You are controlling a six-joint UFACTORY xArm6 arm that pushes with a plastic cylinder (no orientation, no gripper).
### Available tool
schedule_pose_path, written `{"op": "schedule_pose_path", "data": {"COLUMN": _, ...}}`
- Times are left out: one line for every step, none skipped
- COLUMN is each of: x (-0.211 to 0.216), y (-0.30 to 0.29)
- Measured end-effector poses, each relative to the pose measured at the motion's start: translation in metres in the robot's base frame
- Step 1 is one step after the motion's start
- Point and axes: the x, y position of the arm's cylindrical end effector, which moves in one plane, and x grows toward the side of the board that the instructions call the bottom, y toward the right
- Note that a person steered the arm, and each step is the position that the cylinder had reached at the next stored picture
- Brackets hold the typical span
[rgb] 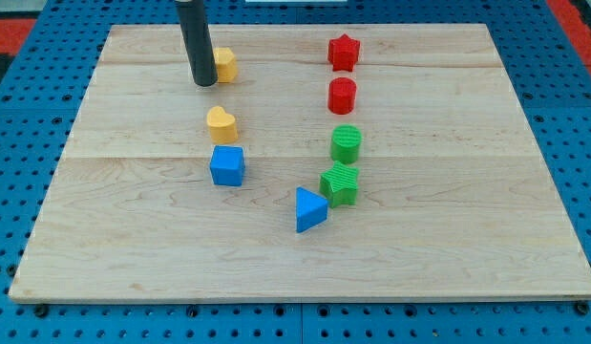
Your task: Move the yellow heart up a bit
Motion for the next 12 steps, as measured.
{"op": "schedule_pose_path", "data": {"x": -0.019, "y": -0.014}}
{"op": "schedule_pose_path", "data": {"x": -0.029, "y": -0.005}}
{"op": "schedule_pose_path", "data": {"x": -0.03, "y": 0.012}}
{"op": "schedule_pose_path", "data": {"x": -0.013, "y": 0.004}}
{"op": "schedule_pose_path", "data": {"x": 0.061, "y": -0.001}}
{"op": "schedule_pose_path", "data": {"x": 0.126, "y": -0.012}}
{"op": "schedule_pose_path", "data": {"x": 0.149, "y": 0.01}}
{"op": "schedule_pose_path", "data": {"x": 0.126, "y": 0.02}}
{"op": "schedule_pose_path", "data": {"x": 0.079, "y": -0.005}}
{"op": "schedule_pose_path", "data": {"x": 0.06, "y": -0.005}}
{"op": "schedule_pose_path", "data": {"x": 0.086, "y": -0.005}}
{"op": "schedule_pose_path", "data": {"x": 0.124, "y": 0.021}}
